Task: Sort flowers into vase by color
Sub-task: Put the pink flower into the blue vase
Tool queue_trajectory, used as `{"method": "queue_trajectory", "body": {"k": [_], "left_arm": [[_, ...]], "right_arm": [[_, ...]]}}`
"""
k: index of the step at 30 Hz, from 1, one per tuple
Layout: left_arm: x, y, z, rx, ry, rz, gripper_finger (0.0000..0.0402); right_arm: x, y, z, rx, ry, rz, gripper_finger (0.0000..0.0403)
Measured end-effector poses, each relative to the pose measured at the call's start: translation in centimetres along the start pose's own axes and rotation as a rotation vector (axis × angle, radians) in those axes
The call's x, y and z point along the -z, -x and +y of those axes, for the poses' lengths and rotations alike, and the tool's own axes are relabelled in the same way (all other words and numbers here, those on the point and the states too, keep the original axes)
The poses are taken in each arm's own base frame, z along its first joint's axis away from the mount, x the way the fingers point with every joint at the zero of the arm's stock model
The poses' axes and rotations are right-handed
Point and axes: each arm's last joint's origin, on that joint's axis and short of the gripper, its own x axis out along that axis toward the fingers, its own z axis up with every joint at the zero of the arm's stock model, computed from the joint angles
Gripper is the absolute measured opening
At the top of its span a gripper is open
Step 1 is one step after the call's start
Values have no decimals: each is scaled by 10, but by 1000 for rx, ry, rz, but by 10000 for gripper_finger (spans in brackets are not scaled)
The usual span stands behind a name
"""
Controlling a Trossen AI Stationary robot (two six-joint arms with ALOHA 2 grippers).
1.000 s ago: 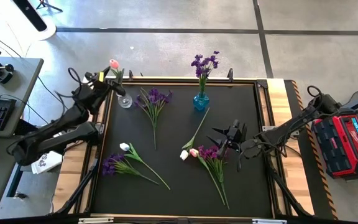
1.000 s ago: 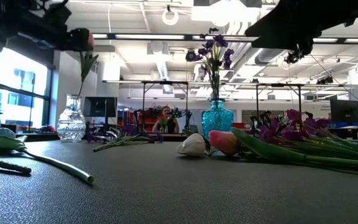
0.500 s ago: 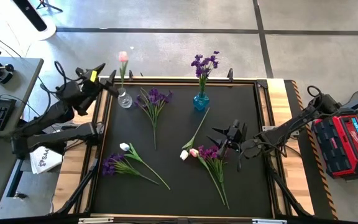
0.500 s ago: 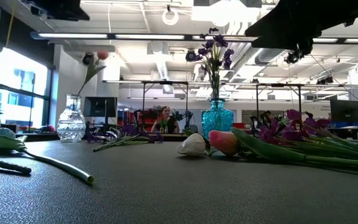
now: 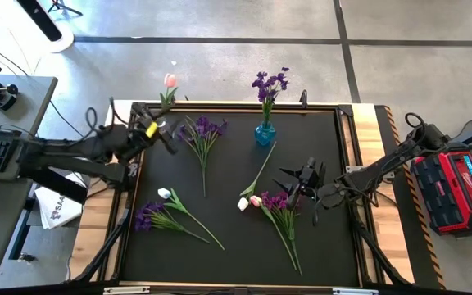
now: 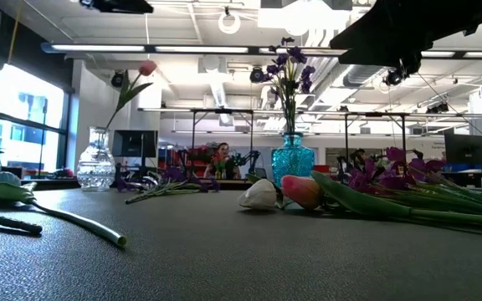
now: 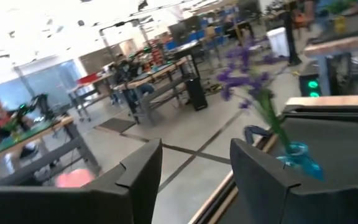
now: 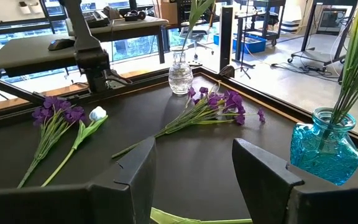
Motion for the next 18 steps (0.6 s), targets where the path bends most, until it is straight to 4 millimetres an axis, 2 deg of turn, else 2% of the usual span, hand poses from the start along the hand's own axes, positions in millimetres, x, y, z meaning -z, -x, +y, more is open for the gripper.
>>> {"method": "queue_trajectory", "body": {"k": [9, 18], "left_arm": [[-2, 4, -44, 153, -47, -14, 167], [-5, 26, -69, 229, -61, -29, 167]], "right_arm": [[0, 0, 0, 0, 0, 0, 184], [0, 0, 0, 0, -1, 0, 184]]}}
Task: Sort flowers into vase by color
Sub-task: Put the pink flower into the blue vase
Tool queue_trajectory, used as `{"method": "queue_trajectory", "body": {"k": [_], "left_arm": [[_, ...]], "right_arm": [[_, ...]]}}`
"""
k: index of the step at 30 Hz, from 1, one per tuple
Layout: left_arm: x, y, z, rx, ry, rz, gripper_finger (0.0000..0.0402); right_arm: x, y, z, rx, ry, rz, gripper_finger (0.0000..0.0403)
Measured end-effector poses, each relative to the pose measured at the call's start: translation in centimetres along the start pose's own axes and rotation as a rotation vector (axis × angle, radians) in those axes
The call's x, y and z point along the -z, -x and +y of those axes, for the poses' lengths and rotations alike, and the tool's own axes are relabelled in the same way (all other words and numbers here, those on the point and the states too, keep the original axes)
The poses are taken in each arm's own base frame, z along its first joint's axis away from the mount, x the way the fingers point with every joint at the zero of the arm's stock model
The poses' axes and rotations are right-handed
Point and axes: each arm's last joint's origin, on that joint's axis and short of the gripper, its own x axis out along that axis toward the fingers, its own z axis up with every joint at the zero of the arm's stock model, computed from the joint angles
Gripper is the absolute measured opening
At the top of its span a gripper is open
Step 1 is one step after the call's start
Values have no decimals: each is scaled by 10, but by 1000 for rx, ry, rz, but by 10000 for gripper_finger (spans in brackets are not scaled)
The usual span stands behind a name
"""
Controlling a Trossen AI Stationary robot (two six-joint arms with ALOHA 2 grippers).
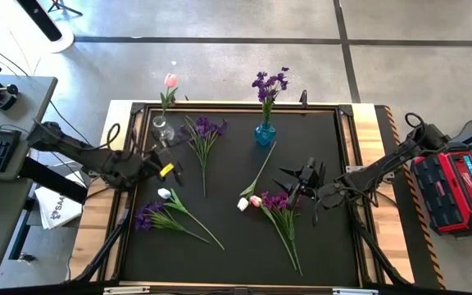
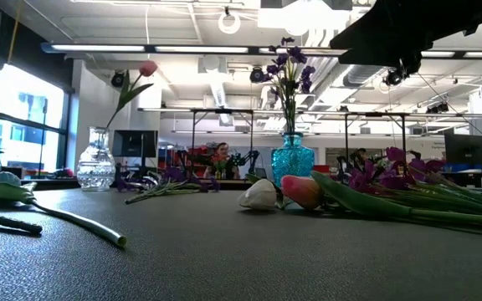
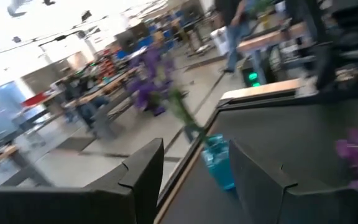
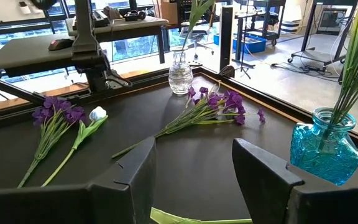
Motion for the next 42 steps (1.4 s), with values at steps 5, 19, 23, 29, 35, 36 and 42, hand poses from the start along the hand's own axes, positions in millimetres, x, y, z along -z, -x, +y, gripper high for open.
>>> {"method": "queue_trajectory", "body": {"k": [5, 19, 23, 29, 35, 36, 42], "left_arm": [[-5, 17, -12, 102, 25, -48, 167], [-8, 49, -34, 370, 113, -99, 167], [-2, 50, -36, 388, 126, -47, 167], [5, 50, -37, 391, 138, 5, 167], [8, 50, -37, 388, 149, 35, 167], [9, 49, -37, 386, 150, 38, 167], [11, 45, -35, 359, 139, 59, 167]], "right_arm": [[0, 0, 0, 0, -13, 0, 184], [1, 0, 0, -6, -11, 6, 184], [2, 0, 0, -4, 1, 14, 184], [2, 0, 0, -3, 4, 16, 184], [3, 0, 1, -50, 8, 37, 184], [5, -1, 2, -54, 13, 43, 184], [19, -7, 9, -123, 61, 112, 184]]}}
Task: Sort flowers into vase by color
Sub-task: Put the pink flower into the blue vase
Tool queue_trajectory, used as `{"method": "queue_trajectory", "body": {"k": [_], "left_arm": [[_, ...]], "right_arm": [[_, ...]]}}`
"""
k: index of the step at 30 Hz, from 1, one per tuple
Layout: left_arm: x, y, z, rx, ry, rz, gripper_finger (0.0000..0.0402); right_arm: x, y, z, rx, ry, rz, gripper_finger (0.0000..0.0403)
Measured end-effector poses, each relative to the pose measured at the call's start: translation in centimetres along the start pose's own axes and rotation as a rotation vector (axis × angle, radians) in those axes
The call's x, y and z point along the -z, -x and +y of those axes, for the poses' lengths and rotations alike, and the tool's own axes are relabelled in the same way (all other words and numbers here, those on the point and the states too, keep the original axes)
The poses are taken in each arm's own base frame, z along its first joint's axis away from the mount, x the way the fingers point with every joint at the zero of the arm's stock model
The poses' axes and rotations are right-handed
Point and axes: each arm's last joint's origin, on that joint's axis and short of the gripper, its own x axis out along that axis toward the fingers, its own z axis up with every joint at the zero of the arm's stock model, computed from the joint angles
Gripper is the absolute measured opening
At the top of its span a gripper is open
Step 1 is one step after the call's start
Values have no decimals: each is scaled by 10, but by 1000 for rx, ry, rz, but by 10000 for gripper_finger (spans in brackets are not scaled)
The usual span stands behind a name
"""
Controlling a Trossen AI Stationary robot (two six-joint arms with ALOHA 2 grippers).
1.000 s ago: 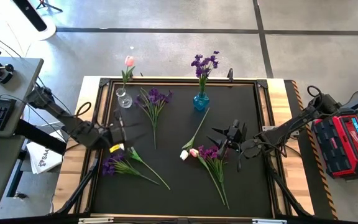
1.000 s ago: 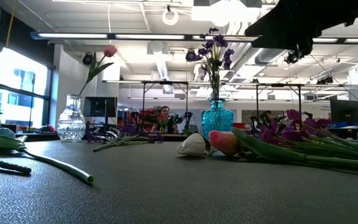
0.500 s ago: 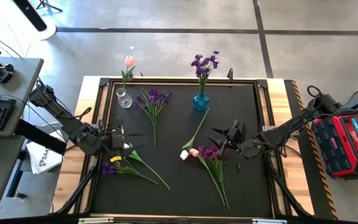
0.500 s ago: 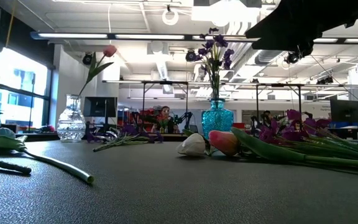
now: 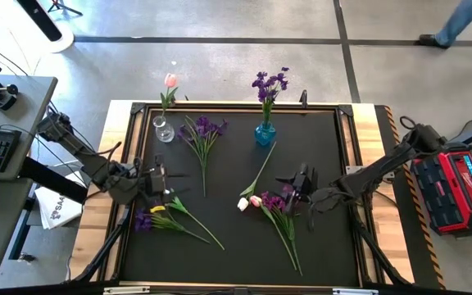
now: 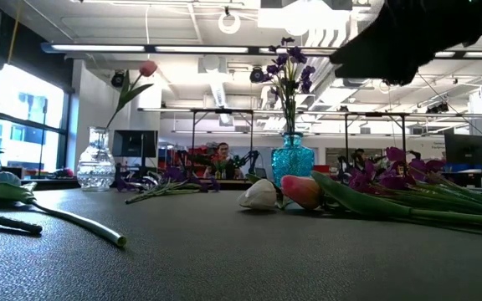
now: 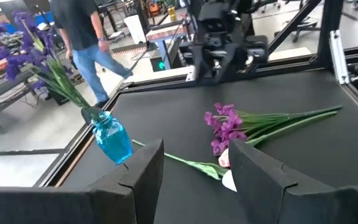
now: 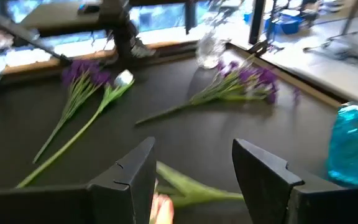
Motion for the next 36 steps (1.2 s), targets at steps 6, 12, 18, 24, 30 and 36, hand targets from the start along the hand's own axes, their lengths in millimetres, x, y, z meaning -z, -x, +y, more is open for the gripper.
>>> {"method": "queue_trajectory", "body": {"k": [6, 12, 18, 24, 30, 36], "left_arm": [[4, -3, 4, -25, 27, 32, 167], [10, -2, 3, -25, 112, 75, 167], [10, 4, -2, 13, 103, 90, 167], [16, 14, 1, 63, 234, 247, 167], [33, 15, 3, -11, 354, 400, 167], [41, 8, -3, -56, 354, 462, 167]], "right_arm": [[21, -11, 9, -111, 62, 115, 184], [18, -21, 25, -202, 140, 168, 184], [-4, -24, 36, -198, 267, 232, 184], [-39, -23, 39, -133, 314, 362, 184], [-57, -33, 21, -167, 328, 525, 184], [-62, -53, -9, -162, 344, 603, 193]]}}
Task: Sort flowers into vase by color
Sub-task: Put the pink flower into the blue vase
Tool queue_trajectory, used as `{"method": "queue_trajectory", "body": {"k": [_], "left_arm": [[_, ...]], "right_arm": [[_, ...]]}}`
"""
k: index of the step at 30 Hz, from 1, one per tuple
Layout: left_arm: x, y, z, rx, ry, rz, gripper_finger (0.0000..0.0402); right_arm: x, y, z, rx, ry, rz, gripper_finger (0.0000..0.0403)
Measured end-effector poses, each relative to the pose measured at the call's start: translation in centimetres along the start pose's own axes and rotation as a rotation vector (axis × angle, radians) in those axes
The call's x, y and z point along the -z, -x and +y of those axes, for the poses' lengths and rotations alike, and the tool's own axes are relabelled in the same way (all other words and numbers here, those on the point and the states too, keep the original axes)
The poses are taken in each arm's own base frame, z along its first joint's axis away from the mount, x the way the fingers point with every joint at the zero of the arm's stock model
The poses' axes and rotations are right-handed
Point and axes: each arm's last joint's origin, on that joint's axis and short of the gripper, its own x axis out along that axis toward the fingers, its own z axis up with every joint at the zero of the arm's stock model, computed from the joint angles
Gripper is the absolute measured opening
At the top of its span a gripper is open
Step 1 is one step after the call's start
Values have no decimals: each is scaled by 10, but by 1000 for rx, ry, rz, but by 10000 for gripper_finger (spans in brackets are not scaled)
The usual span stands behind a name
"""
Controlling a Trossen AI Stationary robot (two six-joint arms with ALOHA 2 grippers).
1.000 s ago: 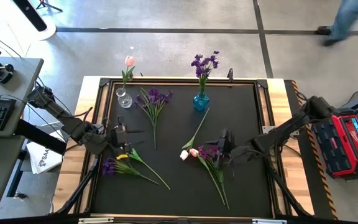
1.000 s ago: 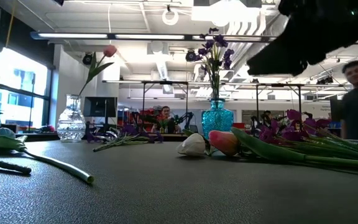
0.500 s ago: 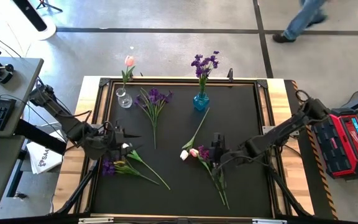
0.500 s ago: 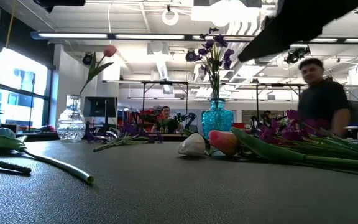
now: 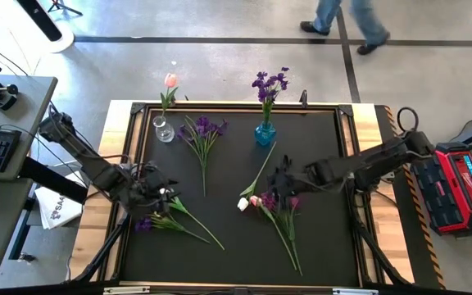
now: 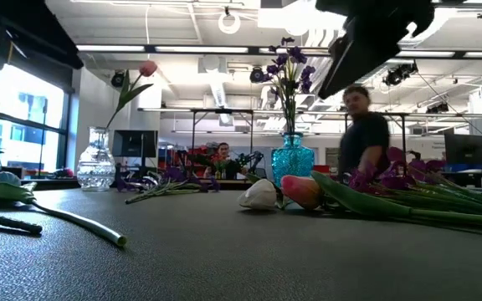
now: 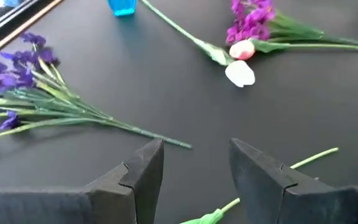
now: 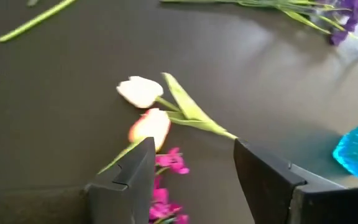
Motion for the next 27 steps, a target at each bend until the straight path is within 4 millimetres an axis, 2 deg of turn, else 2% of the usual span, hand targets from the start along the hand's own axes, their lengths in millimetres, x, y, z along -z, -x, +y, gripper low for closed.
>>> {"method": "queue_trajectory", "body": {"k": [4, 9, 18, 22, 27], "left_arm": [[3, -7, -3, 11, 17, 74, 167], [8, -13, -4, 0, 58, 178, 167], [14, -22, -2, -89, 52, 232, 167], [16, -26, -3, -109, 28, 240, 167], [18, -30, -6, -128, 10, 251, 167]], "right_arm": [[0, -19, -17, 6, 27, 49, 216], [4, -50, -25, 17, 104, 120, 242], [12, -89, -36, -7, 192, 194, 241], [15, -87, -40, 3, 206, 229, 231], [12, -62, -47, 22, 145, 218, 209]]}}
